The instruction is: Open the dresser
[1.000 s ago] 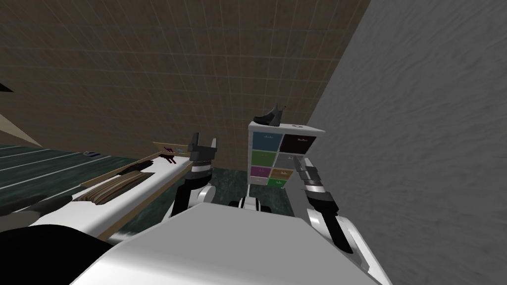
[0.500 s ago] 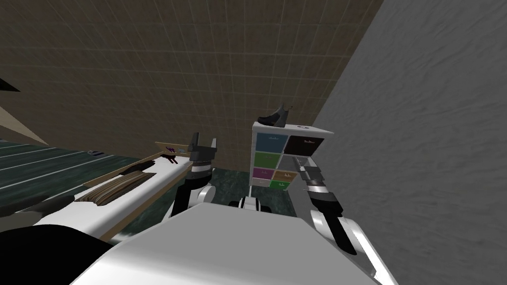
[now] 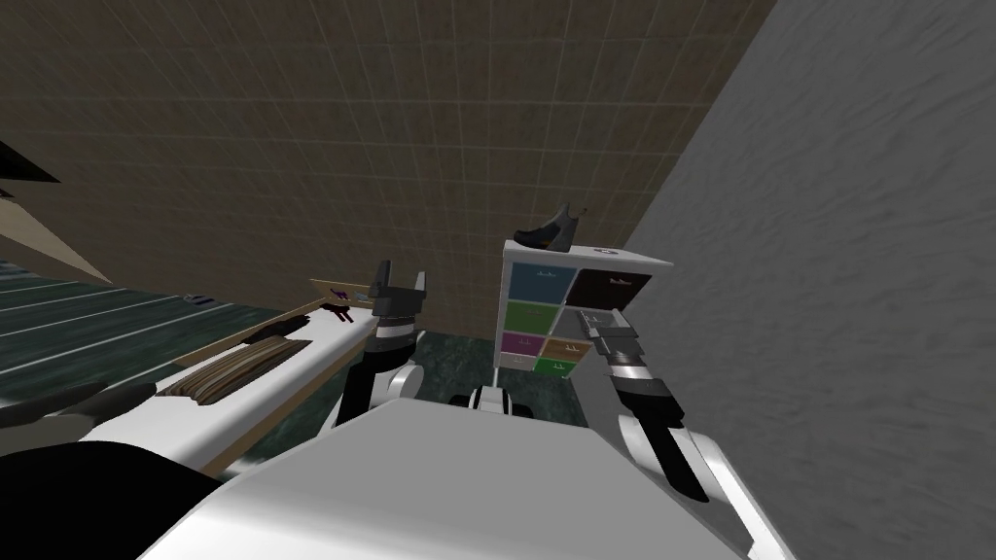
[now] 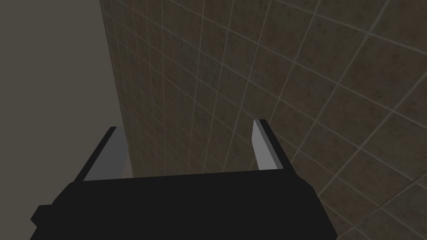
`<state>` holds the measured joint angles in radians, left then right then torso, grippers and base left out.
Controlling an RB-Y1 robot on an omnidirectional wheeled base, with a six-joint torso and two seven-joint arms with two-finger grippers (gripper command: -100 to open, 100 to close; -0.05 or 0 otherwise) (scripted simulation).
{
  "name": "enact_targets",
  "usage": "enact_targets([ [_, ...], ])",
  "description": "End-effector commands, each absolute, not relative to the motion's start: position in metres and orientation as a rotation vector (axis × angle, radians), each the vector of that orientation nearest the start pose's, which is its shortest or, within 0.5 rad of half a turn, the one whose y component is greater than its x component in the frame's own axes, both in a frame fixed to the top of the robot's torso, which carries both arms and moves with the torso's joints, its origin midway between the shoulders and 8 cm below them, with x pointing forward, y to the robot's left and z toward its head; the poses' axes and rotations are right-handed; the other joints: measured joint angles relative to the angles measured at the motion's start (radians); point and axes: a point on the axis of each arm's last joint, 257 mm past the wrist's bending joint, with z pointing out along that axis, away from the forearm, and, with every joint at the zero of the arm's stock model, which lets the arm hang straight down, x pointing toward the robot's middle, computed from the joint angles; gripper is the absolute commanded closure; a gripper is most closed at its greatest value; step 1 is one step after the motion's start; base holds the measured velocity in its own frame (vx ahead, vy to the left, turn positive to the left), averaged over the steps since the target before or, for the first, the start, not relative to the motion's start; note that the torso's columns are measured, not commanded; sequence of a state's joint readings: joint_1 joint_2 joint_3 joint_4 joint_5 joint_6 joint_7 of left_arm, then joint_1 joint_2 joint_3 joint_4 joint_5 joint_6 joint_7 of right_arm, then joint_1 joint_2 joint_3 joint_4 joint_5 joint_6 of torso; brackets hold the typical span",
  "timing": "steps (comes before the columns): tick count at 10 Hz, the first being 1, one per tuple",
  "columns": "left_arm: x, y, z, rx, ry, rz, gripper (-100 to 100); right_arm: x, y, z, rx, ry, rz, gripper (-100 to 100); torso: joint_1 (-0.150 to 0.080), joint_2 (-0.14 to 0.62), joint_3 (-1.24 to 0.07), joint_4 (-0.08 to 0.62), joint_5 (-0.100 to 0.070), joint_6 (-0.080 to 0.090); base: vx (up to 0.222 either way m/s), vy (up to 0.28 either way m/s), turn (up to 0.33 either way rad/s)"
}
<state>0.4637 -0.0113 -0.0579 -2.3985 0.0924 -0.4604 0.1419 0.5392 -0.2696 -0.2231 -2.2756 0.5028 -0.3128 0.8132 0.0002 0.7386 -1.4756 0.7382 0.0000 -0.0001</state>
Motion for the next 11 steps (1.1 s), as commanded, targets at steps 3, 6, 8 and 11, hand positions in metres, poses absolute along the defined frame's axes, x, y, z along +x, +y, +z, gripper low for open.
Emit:
enact_targets([
  [3,0.327,0.265,0.080,-0.682,0.432,-1.594,0,0.371,-0.333,-0.034,-0.342,1.158,-0.333,-100,0.000,-0.001,-0.001,0.000,0.000,0.000,0.048,0.064,0.031],
  [6,0.327,0.265,0.080,-0.682,0.432,-1.594,0,0.371,-0.339,-0.035,-0.406,1.160,-0.432,-100,0.000,-0.001,0.000,0.000,0.000,0.000,0.039,0.063,0.023],
  [8,0.327,0.265,0.080,-0.682,0.432,-1.594,0,0.372,-0.346,-0.037,-0.466,1.161,-0.523,-100,0.000,-0.001,0.000,0.000,0.000,0.000,0.036,0.059,0.029],
  [11,0.327,0.265,0.080,-0.682,0.432,-1.594,0,0.373,-0.361,-0.040,-0.582,1.158,-0.697,-100,0.000,-0.001,-0.001,0.000,0.000,0.000,0.046,0.064,0.029],
])
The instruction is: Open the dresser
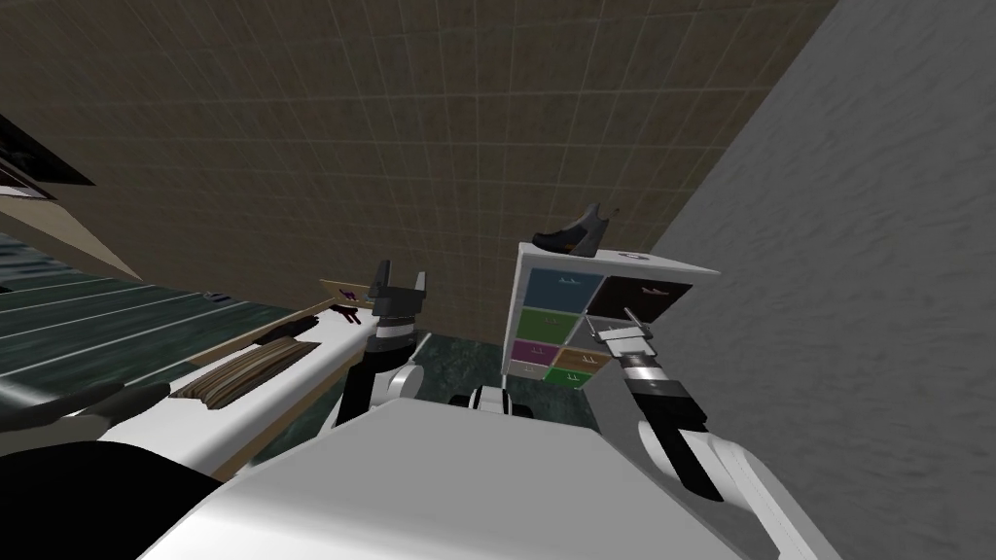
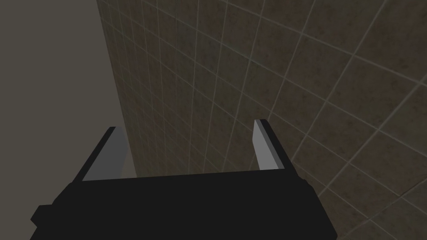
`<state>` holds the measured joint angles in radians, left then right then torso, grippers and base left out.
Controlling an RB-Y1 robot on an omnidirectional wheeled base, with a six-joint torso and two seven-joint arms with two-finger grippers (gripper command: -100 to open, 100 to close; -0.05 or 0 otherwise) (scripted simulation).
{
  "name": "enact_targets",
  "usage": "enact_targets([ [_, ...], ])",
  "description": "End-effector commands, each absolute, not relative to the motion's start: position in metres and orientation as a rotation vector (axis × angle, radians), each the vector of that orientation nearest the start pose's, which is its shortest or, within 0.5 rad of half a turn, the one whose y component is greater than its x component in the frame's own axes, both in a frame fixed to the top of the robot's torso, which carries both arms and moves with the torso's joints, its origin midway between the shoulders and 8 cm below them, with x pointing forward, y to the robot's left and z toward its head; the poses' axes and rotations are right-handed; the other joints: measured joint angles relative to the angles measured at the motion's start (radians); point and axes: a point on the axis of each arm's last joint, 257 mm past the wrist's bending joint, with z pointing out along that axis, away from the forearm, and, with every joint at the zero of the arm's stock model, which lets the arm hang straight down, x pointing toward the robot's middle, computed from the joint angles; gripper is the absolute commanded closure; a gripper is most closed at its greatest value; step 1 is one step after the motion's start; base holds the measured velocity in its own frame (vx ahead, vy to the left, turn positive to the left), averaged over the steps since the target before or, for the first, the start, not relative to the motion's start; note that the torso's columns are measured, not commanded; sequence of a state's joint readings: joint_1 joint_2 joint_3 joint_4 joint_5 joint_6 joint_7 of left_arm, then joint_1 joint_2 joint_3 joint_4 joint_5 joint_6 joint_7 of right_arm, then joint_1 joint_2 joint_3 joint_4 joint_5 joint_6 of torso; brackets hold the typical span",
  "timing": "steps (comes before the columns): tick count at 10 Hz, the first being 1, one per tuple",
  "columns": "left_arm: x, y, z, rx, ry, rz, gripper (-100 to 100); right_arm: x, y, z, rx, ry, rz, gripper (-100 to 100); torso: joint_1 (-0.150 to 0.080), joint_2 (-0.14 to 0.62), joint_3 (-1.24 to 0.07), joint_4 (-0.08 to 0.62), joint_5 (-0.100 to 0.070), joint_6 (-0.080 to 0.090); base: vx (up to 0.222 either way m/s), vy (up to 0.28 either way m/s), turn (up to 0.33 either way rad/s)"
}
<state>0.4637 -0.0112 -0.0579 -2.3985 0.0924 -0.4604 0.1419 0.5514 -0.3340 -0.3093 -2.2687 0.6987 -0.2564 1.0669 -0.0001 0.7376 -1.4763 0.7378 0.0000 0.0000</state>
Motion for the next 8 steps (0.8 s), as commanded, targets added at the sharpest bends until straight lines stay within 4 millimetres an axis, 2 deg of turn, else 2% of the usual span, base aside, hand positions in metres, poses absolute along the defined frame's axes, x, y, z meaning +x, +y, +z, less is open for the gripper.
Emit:
enact_targets([
  [1,0.327,0.265,0.080,-0.682,0.432,-1.594,0,0.373,-0.369,-0.041,-0.630,1.156,-0.770,-100,0.000,0.000,0.000,0.000,0.000,0.000,0.066,0.082,0.046],
  [6,0.327,0.265,0.080,-0.682,0.432,-1.594,0,0.374,-0.384,-0.041,-0.759,1.133,-0.955,-100,0.000,0.001,0.001,0.000,0.000,0.000,0.045,0.061,0.024],
  [8,0.327,0.265,0.080,-0.682,0.432,-1.594,0,0.374,-0.398,-0.040,-0.857,1.110,-1.099,-100,0.000,0.000,0.000,0.000,0.000,0.000,0.050,0.068,0.043],
])
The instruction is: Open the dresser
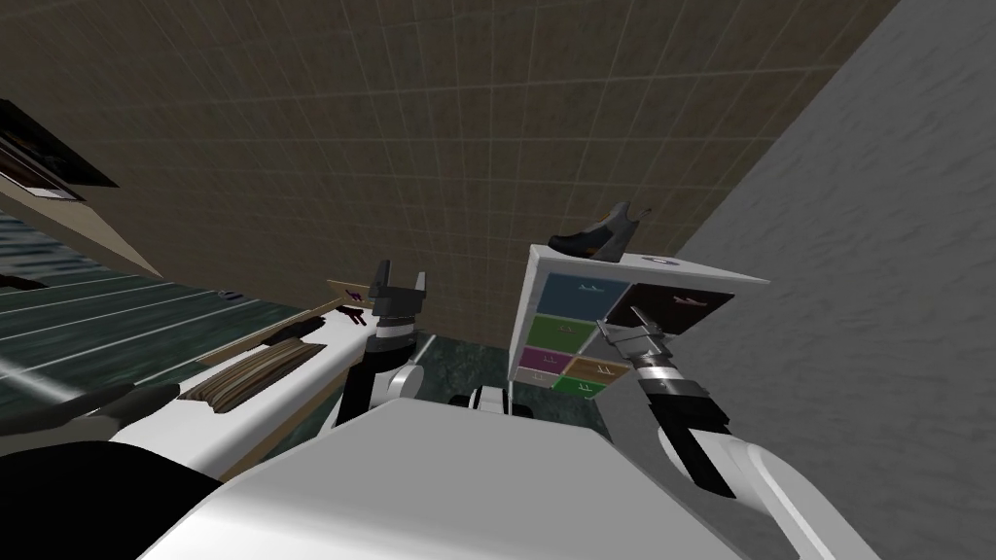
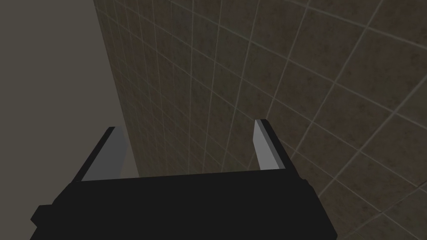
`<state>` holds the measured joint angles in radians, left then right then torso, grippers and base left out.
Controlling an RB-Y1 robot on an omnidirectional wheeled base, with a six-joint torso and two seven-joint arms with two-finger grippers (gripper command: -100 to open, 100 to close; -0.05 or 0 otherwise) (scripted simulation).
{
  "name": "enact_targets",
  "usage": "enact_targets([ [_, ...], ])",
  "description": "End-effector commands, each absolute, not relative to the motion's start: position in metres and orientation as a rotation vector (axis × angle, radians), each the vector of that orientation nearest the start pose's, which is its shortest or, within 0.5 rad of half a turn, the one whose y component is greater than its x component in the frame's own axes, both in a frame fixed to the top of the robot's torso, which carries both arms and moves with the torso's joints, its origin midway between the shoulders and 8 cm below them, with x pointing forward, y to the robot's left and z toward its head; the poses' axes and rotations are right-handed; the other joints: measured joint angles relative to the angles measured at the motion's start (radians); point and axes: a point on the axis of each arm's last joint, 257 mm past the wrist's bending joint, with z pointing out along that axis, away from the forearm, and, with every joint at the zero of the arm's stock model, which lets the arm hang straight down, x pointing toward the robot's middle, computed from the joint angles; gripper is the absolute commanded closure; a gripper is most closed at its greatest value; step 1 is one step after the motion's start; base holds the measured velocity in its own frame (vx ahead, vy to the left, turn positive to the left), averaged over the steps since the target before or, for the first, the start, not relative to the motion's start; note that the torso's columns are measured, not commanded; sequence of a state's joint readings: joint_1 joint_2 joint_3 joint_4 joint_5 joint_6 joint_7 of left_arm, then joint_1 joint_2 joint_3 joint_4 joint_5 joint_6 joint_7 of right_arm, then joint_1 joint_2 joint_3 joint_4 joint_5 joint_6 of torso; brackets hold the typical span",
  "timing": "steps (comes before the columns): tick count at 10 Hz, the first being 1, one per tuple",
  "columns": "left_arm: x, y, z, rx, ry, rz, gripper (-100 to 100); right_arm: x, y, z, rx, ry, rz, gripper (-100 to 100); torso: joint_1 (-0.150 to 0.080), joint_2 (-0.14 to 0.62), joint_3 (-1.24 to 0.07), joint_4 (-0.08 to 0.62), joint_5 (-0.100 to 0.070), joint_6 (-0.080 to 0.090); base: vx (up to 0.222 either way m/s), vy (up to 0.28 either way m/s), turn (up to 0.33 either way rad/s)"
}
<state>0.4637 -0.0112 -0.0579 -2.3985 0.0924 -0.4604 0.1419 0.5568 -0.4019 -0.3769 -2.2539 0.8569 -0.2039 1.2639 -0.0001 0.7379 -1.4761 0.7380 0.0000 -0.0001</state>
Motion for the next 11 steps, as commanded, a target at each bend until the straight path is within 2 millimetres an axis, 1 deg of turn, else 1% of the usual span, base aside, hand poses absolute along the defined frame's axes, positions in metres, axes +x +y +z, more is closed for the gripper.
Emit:
enact_targets([
  [1,0.327,0.265,0.080,-0.682,0.432,-1.594,0,0.374,-0.398,-0.040,-0.866,1.106,-1.110,-100,0.002,-0.001,-0.001,0.000,0.000,0.000,0.041,0.066,0.014],
  [4,0.327,0.265,0.080,-0.682,0.432,-1.594,0,0.374,-0.417,-0.035,-1.002,1.058,-1.304,-100,0.001,0.000,0.000,0.000,0.000,0.000,0.053,0.072,0.035],
  [5,0.327,0.265,0.080,-0.682,0.432,-1.594,0,0.374,-0.417,-0.035,-1.007,1.055,-1.310,-100,0.001,0.000,0.000,0.000,0.000,0.000,0.042,0.054,0.013],
  [8,0.327,0.265,0.080,-0.682,0.432,-1.594,0,0.373,-0.429,-0.029,-1.115,1.002,-1.461,-100,0.000,0.000,0.000,0.000,0.000,0.000,0.045,0.051,0.028],
  [11,0.327,0.265,0.080,-0.682,0.432,-1.594,0,0.373,-0.436,-0.023,-1.191,0.954,-1.565,-100,0.000,0.001,0.000,0.000,0.000,0.000,0.037,0.048,0.022],
])
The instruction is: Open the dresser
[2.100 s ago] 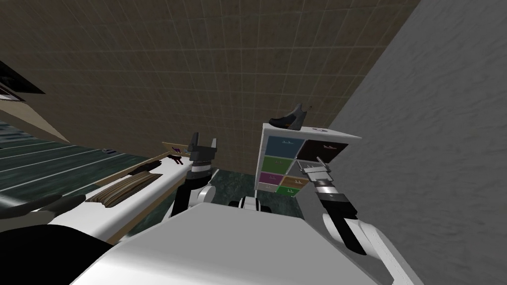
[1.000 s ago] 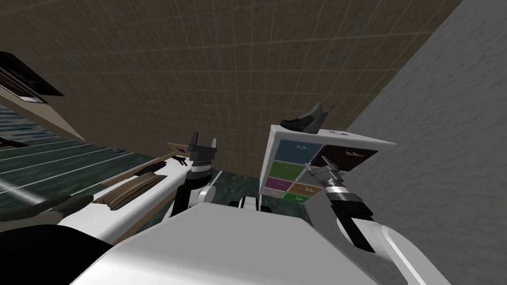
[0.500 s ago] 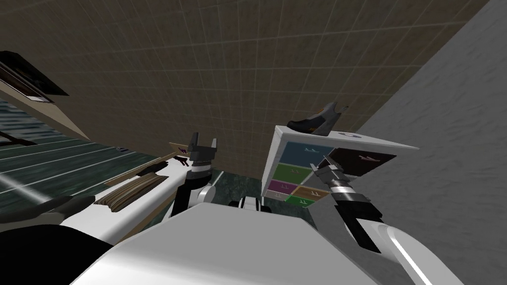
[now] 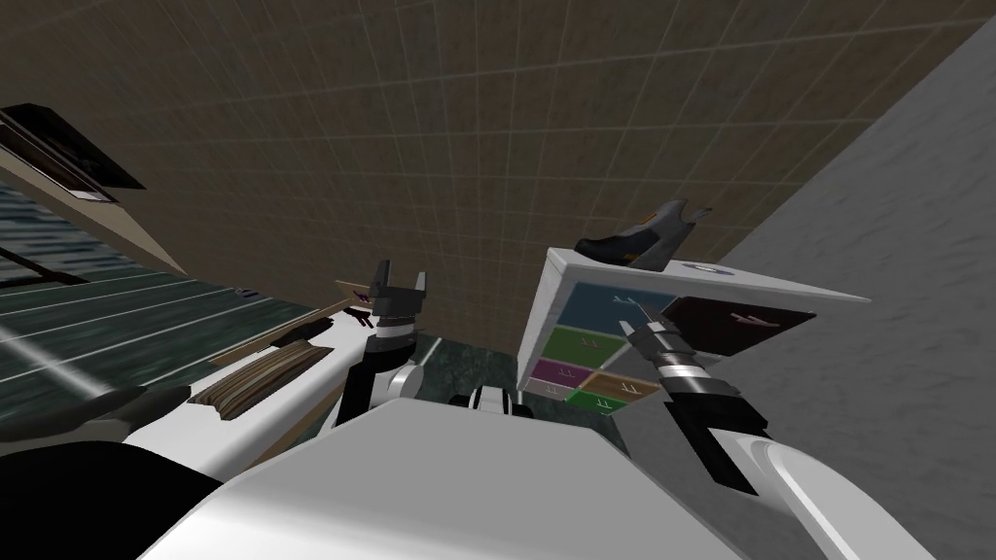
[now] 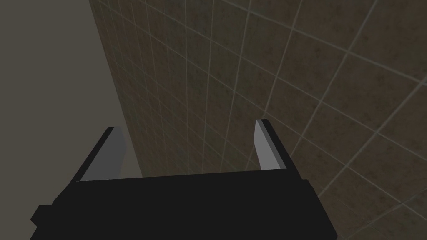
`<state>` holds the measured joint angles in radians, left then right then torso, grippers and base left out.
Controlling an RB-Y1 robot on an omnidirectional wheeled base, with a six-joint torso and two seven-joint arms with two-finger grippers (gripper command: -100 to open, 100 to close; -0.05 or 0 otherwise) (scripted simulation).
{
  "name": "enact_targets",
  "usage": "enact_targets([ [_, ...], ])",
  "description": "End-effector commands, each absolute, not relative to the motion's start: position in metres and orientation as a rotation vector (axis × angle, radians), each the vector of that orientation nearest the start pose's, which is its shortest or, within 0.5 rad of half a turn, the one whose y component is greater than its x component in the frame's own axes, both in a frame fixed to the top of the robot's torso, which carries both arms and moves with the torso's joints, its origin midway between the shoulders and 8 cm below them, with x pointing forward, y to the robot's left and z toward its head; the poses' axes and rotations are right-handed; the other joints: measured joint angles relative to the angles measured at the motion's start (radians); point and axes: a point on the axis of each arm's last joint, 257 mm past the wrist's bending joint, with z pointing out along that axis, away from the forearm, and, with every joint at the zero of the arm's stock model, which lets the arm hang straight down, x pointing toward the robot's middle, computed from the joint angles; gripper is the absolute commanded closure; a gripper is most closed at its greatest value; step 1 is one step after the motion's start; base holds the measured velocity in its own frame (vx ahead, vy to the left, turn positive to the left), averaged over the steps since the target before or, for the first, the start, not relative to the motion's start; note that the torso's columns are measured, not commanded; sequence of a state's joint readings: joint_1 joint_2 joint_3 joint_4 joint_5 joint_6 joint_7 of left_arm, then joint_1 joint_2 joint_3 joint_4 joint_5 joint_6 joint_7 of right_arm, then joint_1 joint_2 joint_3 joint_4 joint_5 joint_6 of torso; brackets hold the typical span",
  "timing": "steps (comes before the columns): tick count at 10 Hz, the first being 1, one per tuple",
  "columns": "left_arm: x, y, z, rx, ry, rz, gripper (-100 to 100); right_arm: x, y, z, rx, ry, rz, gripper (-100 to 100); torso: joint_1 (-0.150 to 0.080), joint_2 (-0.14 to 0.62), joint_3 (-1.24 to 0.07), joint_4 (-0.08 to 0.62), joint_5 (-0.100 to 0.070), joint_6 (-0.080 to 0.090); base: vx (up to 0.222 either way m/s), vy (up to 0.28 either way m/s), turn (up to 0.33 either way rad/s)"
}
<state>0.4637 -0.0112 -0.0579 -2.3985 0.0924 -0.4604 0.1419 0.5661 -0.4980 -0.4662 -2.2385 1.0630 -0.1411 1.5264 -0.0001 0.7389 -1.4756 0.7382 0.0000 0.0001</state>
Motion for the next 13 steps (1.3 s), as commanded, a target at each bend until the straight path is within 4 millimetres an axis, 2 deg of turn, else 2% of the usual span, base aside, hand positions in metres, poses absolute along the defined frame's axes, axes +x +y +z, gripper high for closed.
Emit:
enact_targets([
  [1,0.327,0.265,0.080,-0.682,0.432,-1.594,0,0.373,-0.435,-0.024,-1.173,0.966,-1.540,-100,0.000,0.000,0.000,0.000,0.000,0.000,0.013,0.017,0.004],
  [2,0.327,0.265,0.080,-0.682,0.432,-1.594,0,0.370,-0.452,-0.018,-1.168,0.987,-1.572,-100,-0.002,0.001,0.001,0.000,0.000,0.000,0.014,0.020,0.184],
  [4,0.327,0.265,0.080,-0.682,0.432,-1.594,0,0.367,-0.461,-0.014,-1.162,1.001,-1.588,-100,0.000,-0.001,-0.001,0.000,0.000,0.000,0.016,0.018,0.162],
  [5,0.327,0.265,0.080,-0.682,0.432,-1.594,0,0.369,-0.457,-0.017,-1.167,0.994,-1.581,-100,0.000,-0.001,-0.001,0.000,0.000,0.000,0.006,0.007,0.024],
  [6,0.327,0.265,0.080,-0.682,0.432,-1.594,0,0.371,-0.445,-0.020,-1.172,0.978,-1.562,100,0.000,-0.001,0.000,0.000,0.000,0.000,-0.008,-0.011,-0.225],
  [7,0.327,0.265,0.080,-0.682,0.432,-1.594,0,0.373,-0.435,-0.024,-1.177,0.963,-1.546,100,-0.001,0.000,0.000,0.000,0.000,0.001,-0.019,-0.022,-0.261],
  [8,0.327,0.265,0.080,-0.682,0.432,-1.594,0,0.372,-0.442,-0.022,-1.170,0.975,-1.556,100,-0.001,0.001,0.001,0.000,-0.001,0.000,-0.010,-0.009,-0.042],
  [9,0.327,0.265,0.080,-0.682,0.432,-1.594,0,0.373,-0.429,-0.014,-1.193,0.929,-1.539,-100,0.000,-0.001,0.000,0.000,0.000,-0.001,-0.020,-0.085,0.037],
  [12,0.327,0.265,0.079,-0.682,0.433,-1.594,0,0.374,-0.410,-0.003,-1.222,0.867,-1.513,-100,-0.005,-0.001,-0.001,0.000,-0.002,0.000,-0.025,-0.176,0.035],
  [13,0.327,0.265,0.079,-0.682,0.433,-1.594,0,0.372,-0.417,-0.006,-1.212,0.884,-1.522,-100,-0.001,-0.002,-0.001,-0.001,-0.001,0.000,-0.006,-0.081,0.013],
])
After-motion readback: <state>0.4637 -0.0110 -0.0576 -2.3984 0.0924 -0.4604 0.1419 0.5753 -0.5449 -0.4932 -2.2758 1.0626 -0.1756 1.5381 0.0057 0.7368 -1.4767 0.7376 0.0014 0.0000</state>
